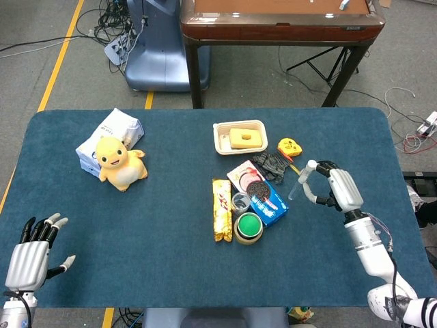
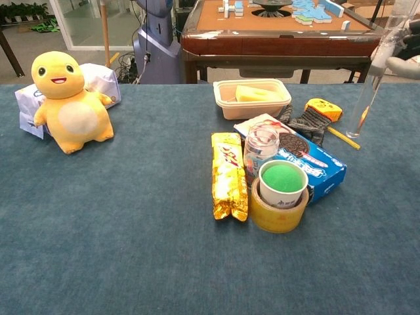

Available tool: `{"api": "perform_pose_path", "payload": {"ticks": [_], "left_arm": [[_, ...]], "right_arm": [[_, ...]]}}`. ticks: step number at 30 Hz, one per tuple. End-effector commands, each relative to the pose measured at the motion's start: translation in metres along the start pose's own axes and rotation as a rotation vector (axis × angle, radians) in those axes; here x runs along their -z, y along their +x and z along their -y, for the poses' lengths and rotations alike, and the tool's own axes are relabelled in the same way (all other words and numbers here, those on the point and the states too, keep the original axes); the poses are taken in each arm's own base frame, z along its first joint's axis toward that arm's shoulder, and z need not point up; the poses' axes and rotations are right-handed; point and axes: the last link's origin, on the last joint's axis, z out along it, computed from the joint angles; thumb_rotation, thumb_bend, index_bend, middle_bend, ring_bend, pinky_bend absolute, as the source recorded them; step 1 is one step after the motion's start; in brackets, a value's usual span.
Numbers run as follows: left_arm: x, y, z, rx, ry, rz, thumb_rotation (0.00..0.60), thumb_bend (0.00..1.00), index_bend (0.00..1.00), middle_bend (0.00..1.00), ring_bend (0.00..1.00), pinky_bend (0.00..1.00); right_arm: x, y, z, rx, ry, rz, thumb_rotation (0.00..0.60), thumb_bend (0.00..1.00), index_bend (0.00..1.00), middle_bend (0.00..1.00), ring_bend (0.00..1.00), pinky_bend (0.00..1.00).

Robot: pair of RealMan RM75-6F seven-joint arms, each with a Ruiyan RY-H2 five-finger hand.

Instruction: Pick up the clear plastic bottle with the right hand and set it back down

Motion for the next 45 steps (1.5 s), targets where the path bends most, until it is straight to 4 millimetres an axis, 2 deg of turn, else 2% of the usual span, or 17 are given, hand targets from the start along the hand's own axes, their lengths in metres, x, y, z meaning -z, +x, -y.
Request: {"api": "perform_pose_path", "payload": {"ticks": [1,4,10,13,21,31,45], "left_arm": [[0.000,0.000,0.000,0.001,0.000,0.001,0.600,0.20,0.19,0.12,0.12,0.00],[-0.001,-0.001,-0.001,0.000,-0.001,0.002,0.600,0.20,0.19,0.12,0.12,0.00],[-0.001,-0.001,0.000,0.002,0.001,0.004,0.600,0.20,0.19,0.12,0.12,0.00],[0.000,0.000,0.001,0.002,0.003,0.001,0.600,0.20,0.19,0.12,0.12,0.00],[0.001,0.000,0.003,0.004,0.005,-0.002,0.600,0.20,0.19,0.12,0.12,0.00],[0.002,0.001,0.004,0.006,0.003,-0.006,0.600,0.20,0.19,0.12,0.12,0.00],[0.006,0.002,0.008,0.008,0.013,-0.007,0.600,0.20,0.19,0.12,0.12,0.00]], "right_arm": [[-0.001,-0.001,-0.008,0.272,0.027,-0.105,0.600,0.59,0.67,0.47,0.31,0.19],[-0.001,-0.005,-0.004,0.201,0.020,-0.093,0.600,0.59,0.67,0.47,0.32,0.19],[0.001,-0.011,0.015,-0.166,-0.012,0.021,0.600,0.59,0.67,0.47,0.32,0.19],[-0.001,-0.010,0.028,-0.291,0.006,0.055,0.600,0.59,0.67,0.47,0.32,0.19],[-0.012,-0.017,0.054,-0.323,0.086,0.049,0.600,0.59,0.67,0.47,0.32,0.19],[-0.028,-0.043,0.084,-0.297,0.154,0.059,0.600,0.59,0.67,0.47,0.32,0.19],[-0.045,-0.082,0.095,-0.246,0.165,0.111,0.600,0.59,0.67,0.47,0.32,0.19]]}}
